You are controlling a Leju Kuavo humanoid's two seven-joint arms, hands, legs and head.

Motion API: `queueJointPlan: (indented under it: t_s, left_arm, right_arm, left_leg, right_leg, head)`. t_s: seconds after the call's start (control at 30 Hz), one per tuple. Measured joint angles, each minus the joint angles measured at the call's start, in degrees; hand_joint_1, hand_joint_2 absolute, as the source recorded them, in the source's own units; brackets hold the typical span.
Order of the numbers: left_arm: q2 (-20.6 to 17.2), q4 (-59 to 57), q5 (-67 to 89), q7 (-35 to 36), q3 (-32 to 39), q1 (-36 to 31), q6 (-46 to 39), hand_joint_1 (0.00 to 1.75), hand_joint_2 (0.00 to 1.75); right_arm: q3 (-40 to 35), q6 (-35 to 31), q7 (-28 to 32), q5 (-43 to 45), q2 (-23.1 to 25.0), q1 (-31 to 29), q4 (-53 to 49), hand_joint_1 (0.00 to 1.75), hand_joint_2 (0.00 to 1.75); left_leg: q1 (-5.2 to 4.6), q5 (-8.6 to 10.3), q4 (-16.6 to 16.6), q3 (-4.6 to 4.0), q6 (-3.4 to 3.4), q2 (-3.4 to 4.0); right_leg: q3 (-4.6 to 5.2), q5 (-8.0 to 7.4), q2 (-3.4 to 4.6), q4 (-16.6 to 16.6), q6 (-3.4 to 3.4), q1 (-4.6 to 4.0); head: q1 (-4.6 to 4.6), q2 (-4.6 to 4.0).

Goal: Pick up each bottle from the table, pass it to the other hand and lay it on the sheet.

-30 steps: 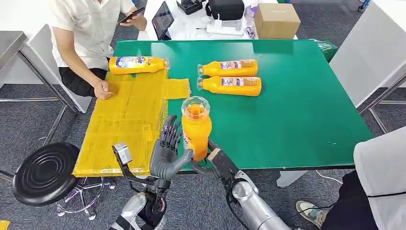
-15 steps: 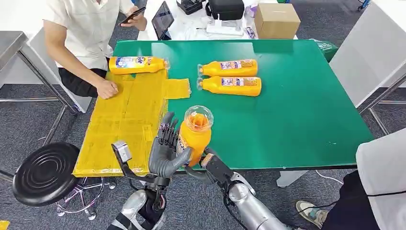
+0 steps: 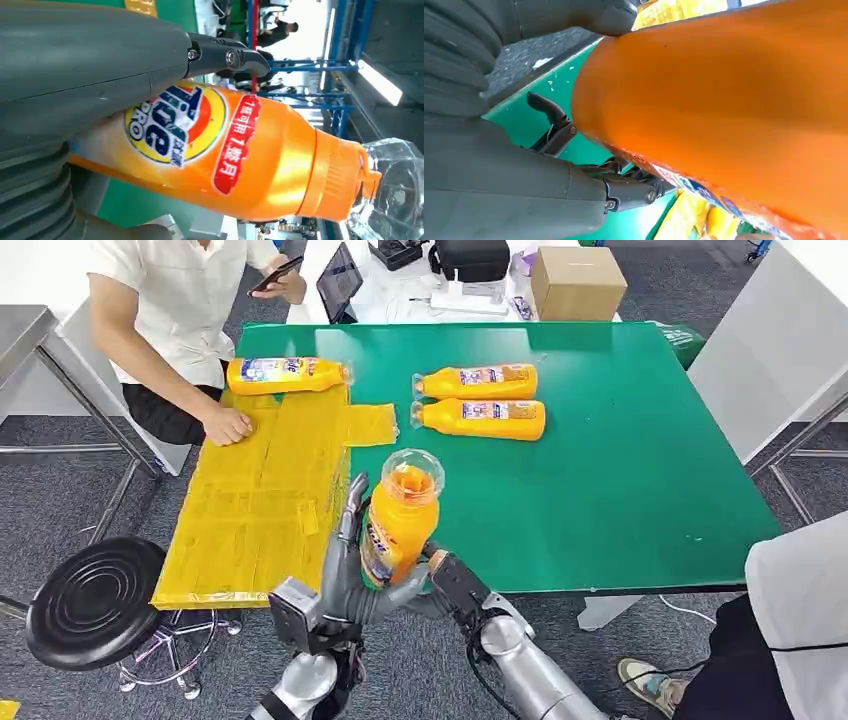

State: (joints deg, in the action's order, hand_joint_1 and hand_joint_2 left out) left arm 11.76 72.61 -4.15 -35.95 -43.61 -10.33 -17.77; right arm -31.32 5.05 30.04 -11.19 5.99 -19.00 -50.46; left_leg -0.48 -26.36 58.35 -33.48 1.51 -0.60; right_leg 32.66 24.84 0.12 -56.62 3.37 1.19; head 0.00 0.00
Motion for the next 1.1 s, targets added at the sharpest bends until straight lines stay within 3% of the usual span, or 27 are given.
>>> queueJointPlan:
  t_s: [0.53,0.77,1.1]
  left_arm:
    - [-0.5,0.3,0.0,1.7,0.0,1.2,-0.4,0.0,1.75]
    - [-0.5,0.4,-15.6,12.9,1.5,1.3,12.8,0.0,1.75]
    - [-0.5,1.0,-22.2,14.6,3.6,1.2,12.9,0.0,1.75]
  right_arm:
    - [0.0,-3.2,-2.0,-1.4,-2.4,0.8,-4.5,1.75,1.75]
    - [-0.5,-9.6,-2.9,-9.1,-3.3,1.9,-5.7,1.75,1.75]
    - [-3.1,-12.7,-3.0,-12.0,-3.4,2.1,-6.4,1.75,1.75]
  left_leg:
    - [0.0,0.0,0.0,-0.02,0.0,-0.01]
    - [0.0,0.0,0.0,-0.05,0.0,-0.03]
    - [0.01,0.0,0.0,-0.08,0.0,0.0]
  right_leg:
    - [0.0,0.0,0.0,0.0,0.0,0.0]
    - [-0.01,0.0,-0.01,0.0,0.0,0.0]
    - [0.05,0.0,-0.03,0.0,0.0,0.0]
  head:
    - [0.0,0.0]
    - [0.0,0.0]
    - [0.0,0.0]
